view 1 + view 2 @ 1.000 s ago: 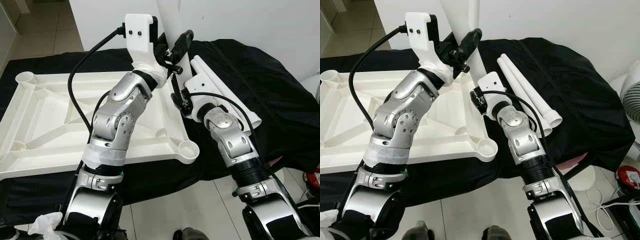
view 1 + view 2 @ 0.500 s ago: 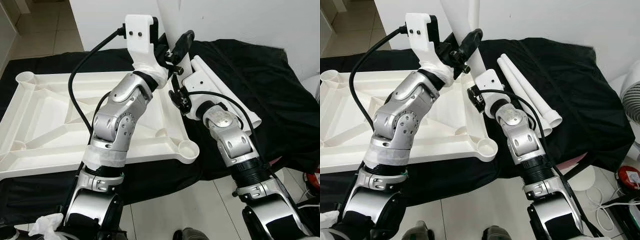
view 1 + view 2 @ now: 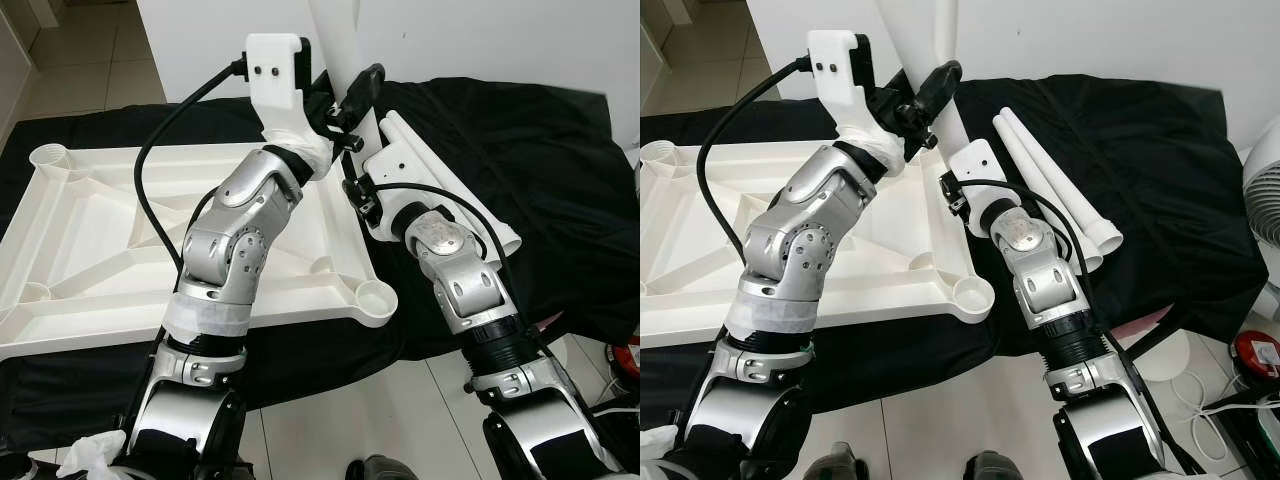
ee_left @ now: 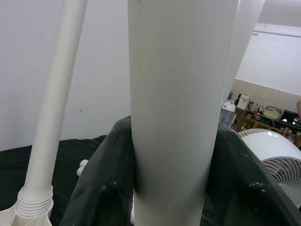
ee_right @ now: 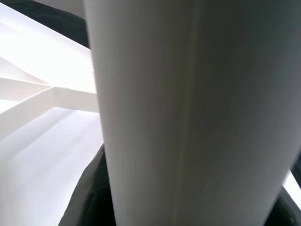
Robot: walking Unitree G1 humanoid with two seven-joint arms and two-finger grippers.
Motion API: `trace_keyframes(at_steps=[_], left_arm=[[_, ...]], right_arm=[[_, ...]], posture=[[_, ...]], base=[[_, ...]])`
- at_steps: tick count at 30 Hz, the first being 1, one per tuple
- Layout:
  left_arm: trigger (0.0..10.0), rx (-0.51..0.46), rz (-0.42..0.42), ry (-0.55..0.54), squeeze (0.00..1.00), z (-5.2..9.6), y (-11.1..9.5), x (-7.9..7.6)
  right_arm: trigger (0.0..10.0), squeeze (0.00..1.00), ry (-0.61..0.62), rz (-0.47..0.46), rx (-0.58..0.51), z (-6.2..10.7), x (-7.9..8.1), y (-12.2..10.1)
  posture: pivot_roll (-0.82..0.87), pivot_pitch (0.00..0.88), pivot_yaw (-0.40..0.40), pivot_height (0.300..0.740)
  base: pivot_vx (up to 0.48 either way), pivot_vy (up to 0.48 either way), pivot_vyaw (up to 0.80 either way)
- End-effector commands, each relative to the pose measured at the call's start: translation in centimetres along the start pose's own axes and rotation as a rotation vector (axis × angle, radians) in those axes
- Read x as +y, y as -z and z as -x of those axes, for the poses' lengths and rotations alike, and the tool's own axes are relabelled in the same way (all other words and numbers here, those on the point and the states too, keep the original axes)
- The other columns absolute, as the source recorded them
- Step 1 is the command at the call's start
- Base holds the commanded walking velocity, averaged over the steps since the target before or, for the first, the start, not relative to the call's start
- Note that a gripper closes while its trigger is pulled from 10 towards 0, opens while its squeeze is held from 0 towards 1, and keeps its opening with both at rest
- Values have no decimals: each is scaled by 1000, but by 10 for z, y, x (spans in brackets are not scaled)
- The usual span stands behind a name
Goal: Building children table
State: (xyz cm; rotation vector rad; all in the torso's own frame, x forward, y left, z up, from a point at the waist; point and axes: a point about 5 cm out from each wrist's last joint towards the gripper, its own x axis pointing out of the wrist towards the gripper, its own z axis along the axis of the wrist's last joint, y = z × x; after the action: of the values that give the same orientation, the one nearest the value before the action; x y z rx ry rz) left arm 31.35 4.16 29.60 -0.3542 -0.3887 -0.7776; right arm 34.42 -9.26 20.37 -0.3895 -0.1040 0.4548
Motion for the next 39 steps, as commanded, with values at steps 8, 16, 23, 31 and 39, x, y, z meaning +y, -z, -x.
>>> trace_keyframes(at_steps=[8,16,23,31,39], left_arm=[[10000,-30,38,120,1000,-1,-5,-17],[10000,15,5,89,0,4,1,-13],[10000,12,40,9,0,9,-3,3],[10000,4,38,-57,0,16,-4,25],[10000,53,-56,5,0,25,7,23]], right_arm=[[10000,0,47,-71,-8,-1,-3,-1],[10000,0,154,-155,-41,-1,-11,-4],[10000,0,278,-283,-48,9,-21,6],[10000,0,404,-311,-77,23,-25,18],[10000,0,483,-329,-166,30,-31,9]], posture=[[7,0,-4,740],[11,0,-3,740],[18,0,2,740],[9,0,7,740],[-2,5,4,740]], base=[[0,0,0],[0,0,0],[0,0,0],[0,0,0],[0,0,0]])
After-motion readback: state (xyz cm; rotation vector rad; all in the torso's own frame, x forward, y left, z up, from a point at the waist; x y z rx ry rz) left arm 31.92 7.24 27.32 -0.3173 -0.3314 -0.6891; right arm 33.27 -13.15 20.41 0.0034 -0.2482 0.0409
